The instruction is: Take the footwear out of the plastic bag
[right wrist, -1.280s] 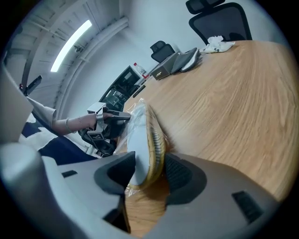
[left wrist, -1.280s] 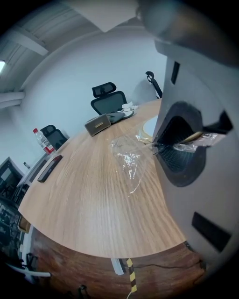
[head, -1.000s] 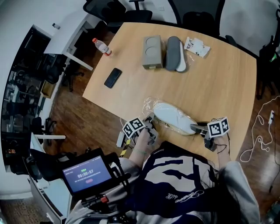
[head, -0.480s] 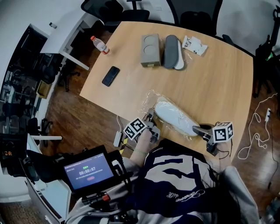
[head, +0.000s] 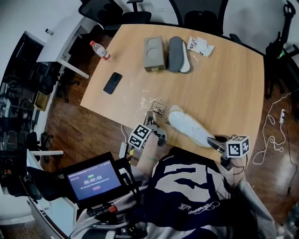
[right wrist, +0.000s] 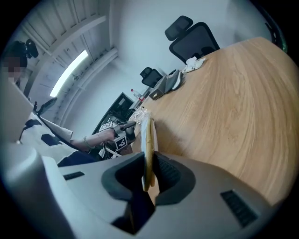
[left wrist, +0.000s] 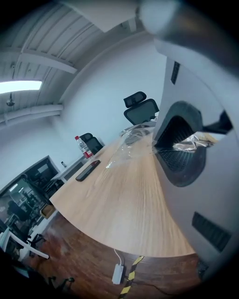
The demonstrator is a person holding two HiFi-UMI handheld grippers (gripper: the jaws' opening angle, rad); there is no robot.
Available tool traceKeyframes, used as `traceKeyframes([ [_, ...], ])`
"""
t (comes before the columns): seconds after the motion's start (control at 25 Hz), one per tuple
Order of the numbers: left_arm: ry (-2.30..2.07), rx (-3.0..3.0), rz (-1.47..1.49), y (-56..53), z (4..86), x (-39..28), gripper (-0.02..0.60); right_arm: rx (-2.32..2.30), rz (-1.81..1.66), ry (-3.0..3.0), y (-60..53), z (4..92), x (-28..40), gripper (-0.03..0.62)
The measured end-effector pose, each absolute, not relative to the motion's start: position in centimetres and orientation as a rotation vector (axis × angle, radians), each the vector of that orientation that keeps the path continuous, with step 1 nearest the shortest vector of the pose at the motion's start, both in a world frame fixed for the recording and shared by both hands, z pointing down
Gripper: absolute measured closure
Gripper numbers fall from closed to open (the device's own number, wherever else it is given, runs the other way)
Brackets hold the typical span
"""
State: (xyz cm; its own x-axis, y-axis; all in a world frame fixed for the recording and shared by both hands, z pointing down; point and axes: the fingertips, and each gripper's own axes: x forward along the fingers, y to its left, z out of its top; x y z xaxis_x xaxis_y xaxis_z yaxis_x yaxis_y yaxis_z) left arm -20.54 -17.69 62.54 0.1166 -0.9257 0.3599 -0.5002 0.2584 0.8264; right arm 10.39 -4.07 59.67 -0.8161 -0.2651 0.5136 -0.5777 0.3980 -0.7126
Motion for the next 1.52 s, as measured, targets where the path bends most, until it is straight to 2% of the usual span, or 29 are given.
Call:
traceKeyframes([
  [0.24,-1.539,1.380,-0.529,-17.5,62.7,-20.7,0.577,0.820,1.394,-2.314,-2.5,59.4,13.5,0.537],
  [0.48,-1.610,1.488,-0.345,-17.4,62.6,-20.4,0.577,0.952,1.402,-2.297,-1.7,58.5,16.3,0.537],
  [0.92,-1.730,1.458,-0.235,-16.4,63.1,-21.5,0.577,1.182,1.352,-2.374,-3.1,54.3,19.7,0.539],
  [1.24,-1.690,1.464,-0.251,-16.5,63.1,-19.5,0.577,1.108,1.368,-2.623,-5.7,48.9,16.4,0.540],
  [1.52,-1.567,1.511,-0.228,-16.3,63.5,-14.5,0.577,0.927,1.419,-2.651,-8.3,50.2,9.9,0.540],
])
